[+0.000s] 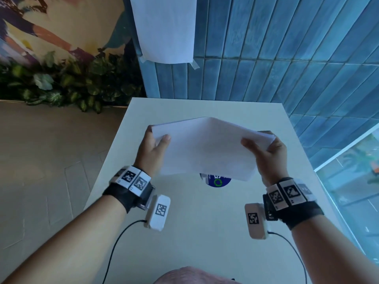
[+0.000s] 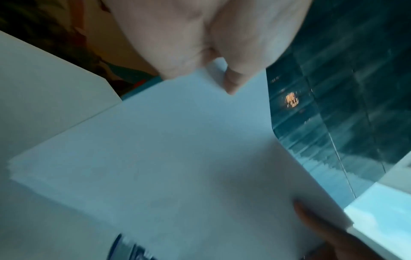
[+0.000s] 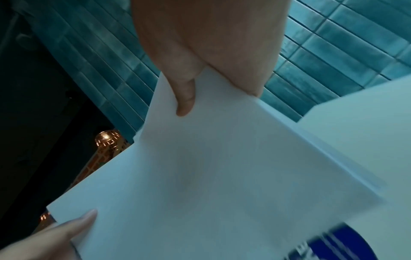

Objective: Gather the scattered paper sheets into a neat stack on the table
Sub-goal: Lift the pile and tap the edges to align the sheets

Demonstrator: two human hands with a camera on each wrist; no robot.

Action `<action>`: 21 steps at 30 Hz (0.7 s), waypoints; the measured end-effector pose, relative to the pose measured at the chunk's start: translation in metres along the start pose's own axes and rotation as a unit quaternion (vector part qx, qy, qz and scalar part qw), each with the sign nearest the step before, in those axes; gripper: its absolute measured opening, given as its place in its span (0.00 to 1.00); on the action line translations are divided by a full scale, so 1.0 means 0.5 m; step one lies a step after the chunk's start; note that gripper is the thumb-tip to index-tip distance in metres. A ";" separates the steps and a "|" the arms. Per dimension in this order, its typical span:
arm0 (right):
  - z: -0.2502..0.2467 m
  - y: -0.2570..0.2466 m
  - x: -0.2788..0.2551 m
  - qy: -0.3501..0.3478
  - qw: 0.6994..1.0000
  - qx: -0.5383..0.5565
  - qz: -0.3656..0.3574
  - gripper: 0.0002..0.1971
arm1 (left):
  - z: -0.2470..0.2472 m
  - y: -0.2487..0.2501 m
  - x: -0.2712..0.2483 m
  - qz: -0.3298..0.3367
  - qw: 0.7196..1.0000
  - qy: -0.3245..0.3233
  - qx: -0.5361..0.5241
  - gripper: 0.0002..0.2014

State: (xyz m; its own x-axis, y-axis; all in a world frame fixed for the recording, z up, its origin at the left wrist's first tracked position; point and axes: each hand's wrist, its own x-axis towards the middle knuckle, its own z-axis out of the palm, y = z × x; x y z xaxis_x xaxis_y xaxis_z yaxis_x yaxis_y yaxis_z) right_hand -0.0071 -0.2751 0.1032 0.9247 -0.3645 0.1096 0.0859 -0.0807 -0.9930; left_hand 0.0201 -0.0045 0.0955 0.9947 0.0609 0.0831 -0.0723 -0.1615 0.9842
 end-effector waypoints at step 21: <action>0.011 0.089 -0.048 0.049 0.994 -0.098 -0.031 0.18 | 0.041 -0.081 -0.062 0.013 0.992 0.102 0.079 0.21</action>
State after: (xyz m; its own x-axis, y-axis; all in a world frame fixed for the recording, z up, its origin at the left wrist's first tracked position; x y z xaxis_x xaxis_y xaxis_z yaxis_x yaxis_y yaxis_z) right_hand -0.0235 -0.2647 0.0562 0.8782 -0.4419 0.1829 0.0584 -0.2804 -0.9581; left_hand -0.0060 -0.0201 0.0497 0.9558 0.2502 0.1544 -0.0700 -0.3164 0.9460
